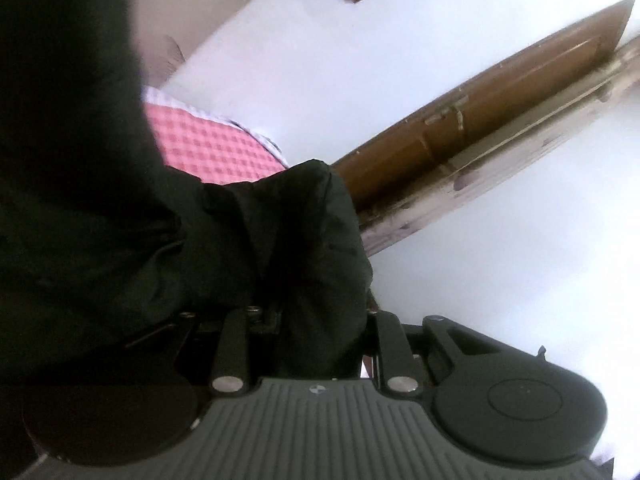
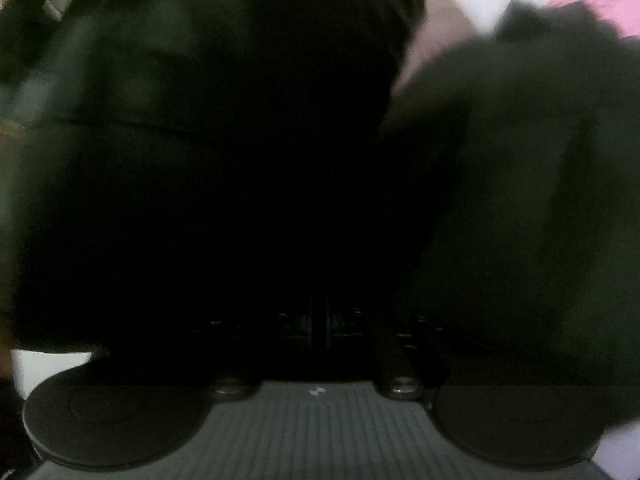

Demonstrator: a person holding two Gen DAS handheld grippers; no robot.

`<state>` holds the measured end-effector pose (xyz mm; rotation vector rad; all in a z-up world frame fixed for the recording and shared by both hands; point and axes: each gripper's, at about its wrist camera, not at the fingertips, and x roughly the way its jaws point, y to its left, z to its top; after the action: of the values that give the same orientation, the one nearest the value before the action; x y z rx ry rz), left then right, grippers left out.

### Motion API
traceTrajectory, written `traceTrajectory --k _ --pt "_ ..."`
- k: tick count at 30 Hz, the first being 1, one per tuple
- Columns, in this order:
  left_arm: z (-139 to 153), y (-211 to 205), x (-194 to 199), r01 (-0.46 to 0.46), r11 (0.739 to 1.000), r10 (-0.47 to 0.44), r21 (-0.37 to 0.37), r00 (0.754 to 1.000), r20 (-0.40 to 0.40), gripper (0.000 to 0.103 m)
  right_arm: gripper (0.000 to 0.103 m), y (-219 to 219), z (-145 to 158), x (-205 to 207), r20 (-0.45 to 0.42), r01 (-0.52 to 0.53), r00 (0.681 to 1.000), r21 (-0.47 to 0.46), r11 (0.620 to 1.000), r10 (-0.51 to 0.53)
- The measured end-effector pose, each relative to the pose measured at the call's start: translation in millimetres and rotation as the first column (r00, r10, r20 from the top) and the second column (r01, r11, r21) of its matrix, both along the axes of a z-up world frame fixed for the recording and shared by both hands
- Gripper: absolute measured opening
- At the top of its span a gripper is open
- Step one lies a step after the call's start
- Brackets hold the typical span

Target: Fold large clothes

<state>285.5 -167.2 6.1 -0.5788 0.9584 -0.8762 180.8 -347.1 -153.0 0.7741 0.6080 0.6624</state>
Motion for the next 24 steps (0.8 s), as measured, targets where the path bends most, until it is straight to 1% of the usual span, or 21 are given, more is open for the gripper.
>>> traceTrajectory --k 1,2,3,4,5,6,7,8,9,11,12,14,16,17,18,19,20,21,22,23,24 --pt "-10.1 -6.0 3.0 0.018 1.000 -0.018 -0.018 0.999 0.028 0.027 0.008 -9.4 -0.1 -5.7 0.002 0.015 1.000 0.005 1.000 -0.015" --pt "-19.7 -7.7 5.4 0.024 0.998 -0.021 -0.063 0.999 0.048 0.029 0.010 -21.7 -0.7 -11.7 0.000 0.036 0.999 0.019 0.999 -0.036" --pt "-28.9 -7.0 6.7 0.026 0.993 -0.019 -0.114 0.998 0.059 0.035 0.011 -34.5 -1.9 -19.5 -0.003 0.055 0.998 0.047 0.997 -0.055" --pt "-37.2 -6.0 8.8 0.035 0.984 -0.023 -0.174 0.997 0.072 0.040 0.014 -49.4 -3.2 -25.4 -0.007 0.080 0.997 0.077 0.994 -0.080" --pt "-46.0 -2.8 9.9 0.036 0.965 -0.016 -0.259 0.997 0.078 0.042 0.021 -63.6 -4.2 -30.6 -0.013 0.109 0.994 0.095 0.989 -0.108" --pt "-53.0 1.0 9.6 0.018 0.942 0.007 -0.334 0.997 0.072 0.052 0.032 -77.4 -4.9 -35.0 -0.021 0.135 0.991 0.109 0.985 -0.133" --pt "-57.9 4.3 8.6 0.001 0.921 0.029 -0.390 0.997 0.071 0.067 0.038 -90.7 -5.4 -38.8 -0.023 0.154 0.988 0.128 0.980 -0.152" --pt "-60.0 7.1 6.9 -0.013 0.905 0.054 -0.426 0.995 0.084 0.071 0.057 -101.2 -5.1 -42.1 -0.020 0.173 0.985 0.151 0.973 -0.172" --pt "-60.2 10.7 3.6 -0.030 0.892 0.089 -0.452 0.990 0.110 0.073 0.084 -112.8 -4.5 -45.5 -0.018 0.204 0.979 0.180 0.962 -0.204" --pt "-61.0 17.6 -2.9 -0.029 0.865 0.128 -0.500 0.978 0.166 0.074 0.102 -128.4 -2.1 -52.4 -0.014 0.237 0.970 0.274 0.932 -0.243" --pt "-63.1 19.9 -5.7 -0.027 0.857 0.146 -0.515 0.970 0.193 0.074 0.102 -134.7 -0.6 -52.0 -0.014 0.241 0.968 0.325 0.915 -0.250" --pt "-68.5 21.4 -10.9 -0.047 0.846 0.176 -0.531 0.965 0.195 0.074 0.102 -135.9 5.6 -44.1 -0.022 0.234 0.970 0.361 0.903 -0.242" --pt "-75.7 18.8 -12.5 -0.060 0.834 0.192 -0.548 0.964 0.185 0.074 0.102 -132.4 16.1 -33.4 -0.030 0.235 0.971 0.323 0.917 -0.238" --pt "-77.7 16.6 -13.2 -0.070 0.829 0.209 -0.555 0.959 0.190 0.074 0.100 -127.6 20.5 -18.8 -0.036 0.236 0.971 0.291 0.927 -0.236" --pt "-78.7 17.8 -17.9 -0.079 0.825 0.224 -0.559 0.955 0.195 0.074 0.087 -124.1 22.5 -10.1 -0.022 0.227 0.973 0.251 0.941 -0.229" --pt "-78.6 18.5 -22.1 -0.098 0.822 0.247 -0.561 0.949 0.197 0.074 0.066 -118.3 28.9 -0.1 0.002 0.220 0.975 0.191 0.957 -0.224" --pt "-78.0 24.3 -30.3 -0.123 0.814 0.277 -0.568 0.942 0.192 0.074 0.029 -114.9 32.9 8.2 0.017 0.212 0.976 0.108 0.971 -0.215" --pt "-77.2 38.8 -37.5 -0.145 0.800 0.302 -0.582 0.936 0.182 0.075 0.027 -108.1 36.8 14.7 0.022 0.208 0.978 0.026 0.978 -0.209" --pt "-74.9 47.7 -48.4 -0.180 0.790 0.339 -0.586 0.925 0.173 0.079 0.025 -105.9 38.9 16.3 0.040 0.213 0.977 -0.020 0.977 -0.212" --pt "-70.1 59.3 -63.5 -0.234 0.792 0.395 -0.563 0.901 0.180 0.081 0.021 -104.9 39.4 19.4 0.057 0.213 0.976 -0.057 0.975 -0.210" --pt "-66.1 72.1 -78.7 -0.278 0.792 0.440 -0.544 0.877 0.193 0.087 0.020 -107.3 41.0 23.6 0.072 0.218 0.975 -0.098 0.971 -0.212"
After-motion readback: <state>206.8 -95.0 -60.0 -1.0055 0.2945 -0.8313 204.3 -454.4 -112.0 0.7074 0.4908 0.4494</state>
